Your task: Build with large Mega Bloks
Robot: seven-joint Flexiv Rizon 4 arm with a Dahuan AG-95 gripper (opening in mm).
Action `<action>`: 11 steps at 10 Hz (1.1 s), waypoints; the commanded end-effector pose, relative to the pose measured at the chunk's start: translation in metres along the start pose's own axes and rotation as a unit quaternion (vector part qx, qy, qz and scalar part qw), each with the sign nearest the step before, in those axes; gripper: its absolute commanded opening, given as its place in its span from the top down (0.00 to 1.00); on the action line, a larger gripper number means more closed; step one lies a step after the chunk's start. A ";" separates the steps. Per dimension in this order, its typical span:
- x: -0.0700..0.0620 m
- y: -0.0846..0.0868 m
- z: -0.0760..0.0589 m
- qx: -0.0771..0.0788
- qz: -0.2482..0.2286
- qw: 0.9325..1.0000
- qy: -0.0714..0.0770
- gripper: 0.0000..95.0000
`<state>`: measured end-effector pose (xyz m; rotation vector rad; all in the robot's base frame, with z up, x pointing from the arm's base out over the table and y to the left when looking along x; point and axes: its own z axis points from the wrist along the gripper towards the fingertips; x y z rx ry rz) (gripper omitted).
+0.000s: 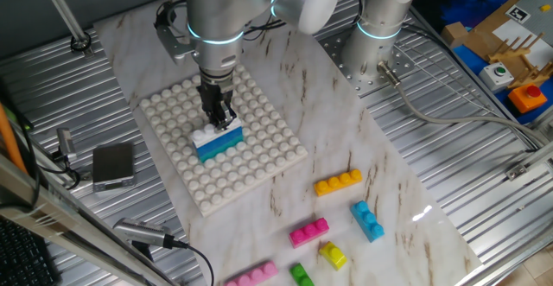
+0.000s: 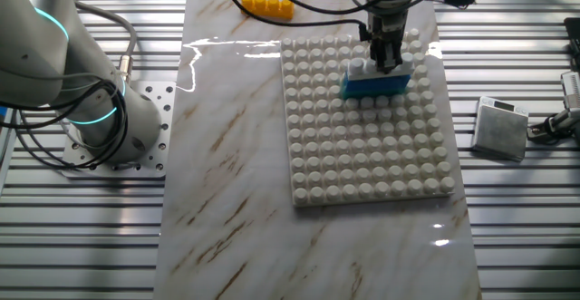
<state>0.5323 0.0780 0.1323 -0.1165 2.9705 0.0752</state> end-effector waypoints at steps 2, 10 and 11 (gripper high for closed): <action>0.000 -0.001 0.004 -0.002 0.003 1.000 0.001 1.00; 0.000 -0.002 0.013 -0.002 0.004 1.000 0.001 1.00; 0.000 -0.002 0.015 -0.002 0.003 1.000 0.001 1.00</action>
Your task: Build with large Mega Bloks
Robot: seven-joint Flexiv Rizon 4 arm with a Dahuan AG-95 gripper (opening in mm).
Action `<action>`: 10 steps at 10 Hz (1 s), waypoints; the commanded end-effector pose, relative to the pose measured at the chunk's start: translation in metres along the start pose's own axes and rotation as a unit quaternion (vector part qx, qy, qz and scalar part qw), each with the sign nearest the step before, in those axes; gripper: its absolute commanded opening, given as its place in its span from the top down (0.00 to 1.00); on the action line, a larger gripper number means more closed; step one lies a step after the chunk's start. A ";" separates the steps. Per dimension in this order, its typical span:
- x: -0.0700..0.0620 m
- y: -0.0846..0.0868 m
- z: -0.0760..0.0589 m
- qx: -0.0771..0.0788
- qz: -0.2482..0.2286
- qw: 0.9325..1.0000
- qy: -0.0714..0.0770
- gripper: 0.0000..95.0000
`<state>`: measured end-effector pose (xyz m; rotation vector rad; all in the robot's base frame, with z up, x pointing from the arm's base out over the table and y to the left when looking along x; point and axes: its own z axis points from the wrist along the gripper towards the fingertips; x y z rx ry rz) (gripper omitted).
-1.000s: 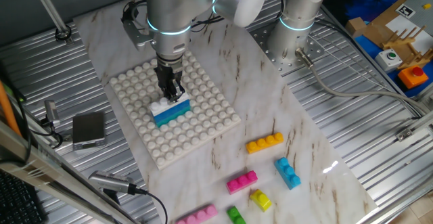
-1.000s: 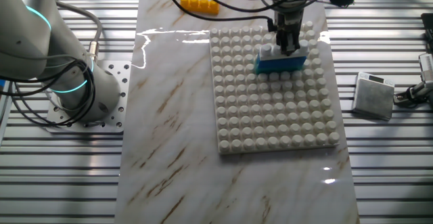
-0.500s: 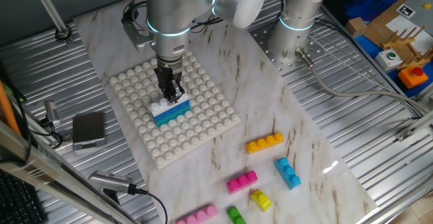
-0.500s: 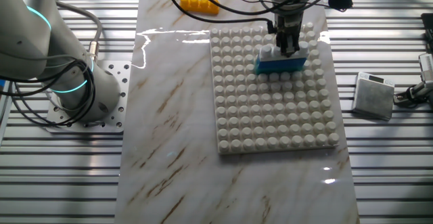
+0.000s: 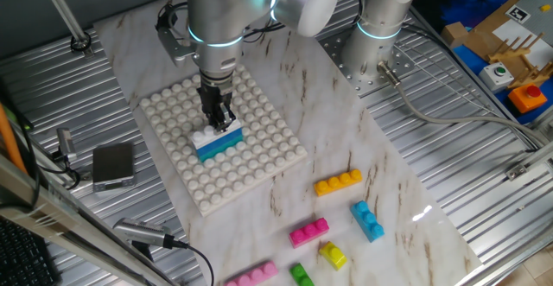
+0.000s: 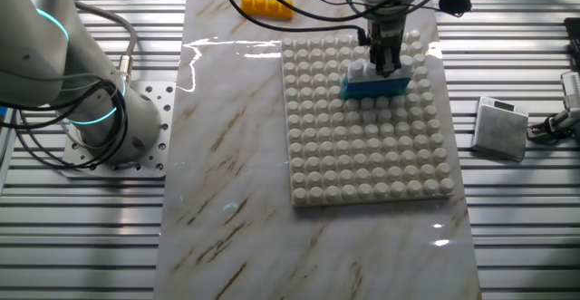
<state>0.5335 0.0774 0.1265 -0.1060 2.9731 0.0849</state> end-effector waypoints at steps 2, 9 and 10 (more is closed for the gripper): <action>0.000 -0.002 0.011 0.000 -0.005 1.000 0.003 1.00; 0.000 0.003 -0.012 0.011 -0.035 0.999 0.019 0.80; 0.000 0.003 -0.012 0.011 -0.039 0.999 0.019 0.80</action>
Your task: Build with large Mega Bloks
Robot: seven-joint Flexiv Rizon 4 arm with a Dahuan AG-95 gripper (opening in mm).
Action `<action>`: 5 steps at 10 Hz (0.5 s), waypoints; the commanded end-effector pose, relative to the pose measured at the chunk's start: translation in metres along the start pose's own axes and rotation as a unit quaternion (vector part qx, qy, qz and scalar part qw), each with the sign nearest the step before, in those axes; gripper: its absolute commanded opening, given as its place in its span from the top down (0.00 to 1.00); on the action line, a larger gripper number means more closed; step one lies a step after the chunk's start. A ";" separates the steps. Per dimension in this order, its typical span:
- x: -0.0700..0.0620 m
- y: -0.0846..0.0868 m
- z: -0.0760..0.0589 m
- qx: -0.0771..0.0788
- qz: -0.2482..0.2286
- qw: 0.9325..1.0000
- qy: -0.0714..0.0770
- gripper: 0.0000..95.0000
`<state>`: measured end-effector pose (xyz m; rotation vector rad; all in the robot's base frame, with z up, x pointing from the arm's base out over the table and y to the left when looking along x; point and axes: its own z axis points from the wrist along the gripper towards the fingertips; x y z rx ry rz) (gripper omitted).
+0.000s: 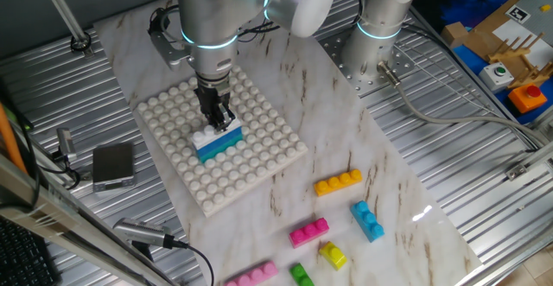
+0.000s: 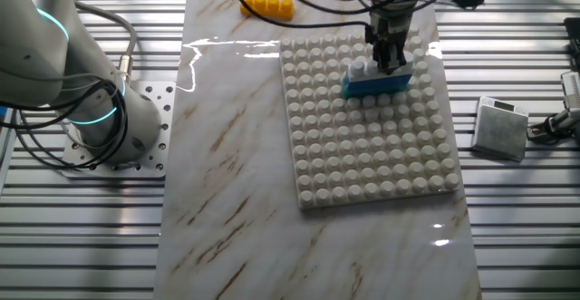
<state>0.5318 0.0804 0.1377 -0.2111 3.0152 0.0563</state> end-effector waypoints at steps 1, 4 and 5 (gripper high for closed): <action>0.001 0.000 -0.001 0.005 -0.005 1.000 -0.006 0.80; 0.001 -0.001 -0.001 0.008 -0.002 1.000 -0.006 0.80; 0.001 -0.001 -0.001 0.007 0.000 1.000 -0.006 0.80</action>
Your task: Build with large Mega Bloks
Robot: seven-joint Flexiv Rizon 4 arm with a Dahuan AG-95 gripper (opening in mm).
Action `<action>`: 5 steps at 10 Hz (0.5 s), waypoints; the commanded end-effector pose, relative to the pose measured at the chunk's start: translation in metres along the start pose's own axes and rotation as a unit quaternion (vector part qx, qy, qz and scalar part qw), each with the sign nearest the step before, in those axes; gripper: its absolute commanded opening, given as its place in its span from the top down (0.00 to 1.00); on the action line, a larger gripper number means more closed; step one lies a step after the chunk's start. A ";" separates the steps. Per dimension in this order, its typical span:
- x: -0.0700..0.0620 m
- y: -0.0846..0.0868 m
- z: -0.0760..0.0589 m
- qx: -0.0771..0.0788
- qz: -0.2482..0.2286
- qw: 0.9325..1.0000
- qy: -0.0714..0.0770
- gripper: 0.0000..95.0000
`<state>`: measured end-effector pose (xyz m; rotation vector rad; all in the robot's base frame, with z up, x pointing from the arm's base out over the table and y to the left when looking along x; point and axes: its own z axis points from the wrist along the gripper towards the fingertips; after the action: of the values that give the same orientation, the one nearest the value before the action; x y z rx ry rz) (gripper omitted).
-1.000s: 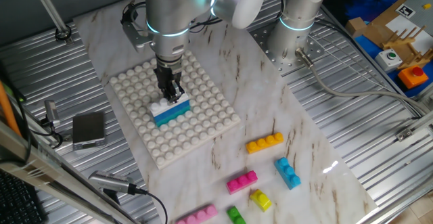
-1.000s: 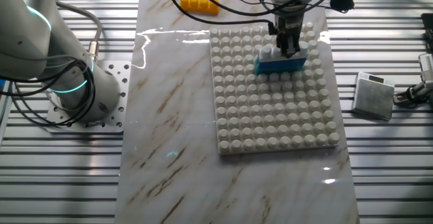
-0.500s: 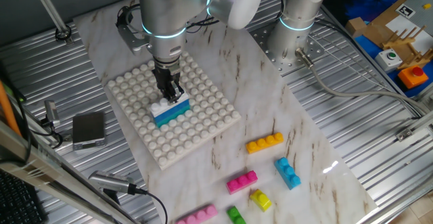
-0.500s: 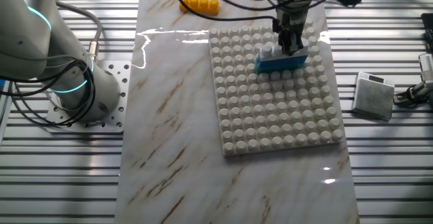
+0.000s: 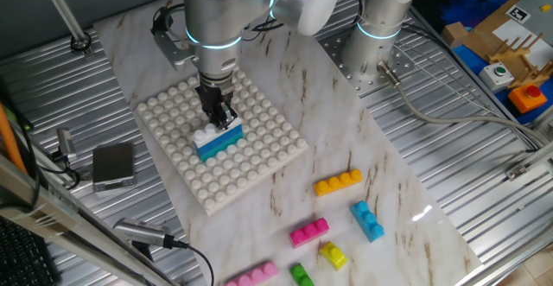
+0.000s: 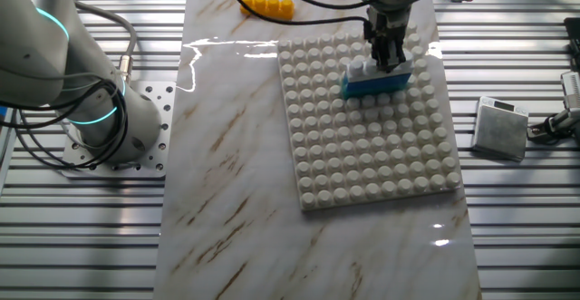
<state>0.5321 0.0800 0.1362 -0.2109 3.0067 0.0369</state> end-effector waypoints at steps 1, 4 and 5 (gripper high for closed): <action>0.001 0.000 -0.002 -0.001 0.003 1.000 -0.002 0.80; 0.001 -0.001 -0.002 -0.009 -0.001 1.000 -0.006 0.40; 0.002 -0.002 -0.003 -0.009 -0.003 1.000 -0.006 0.20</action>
<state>0.5301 0.0773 0.1394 -0.2227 2.9930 0.0678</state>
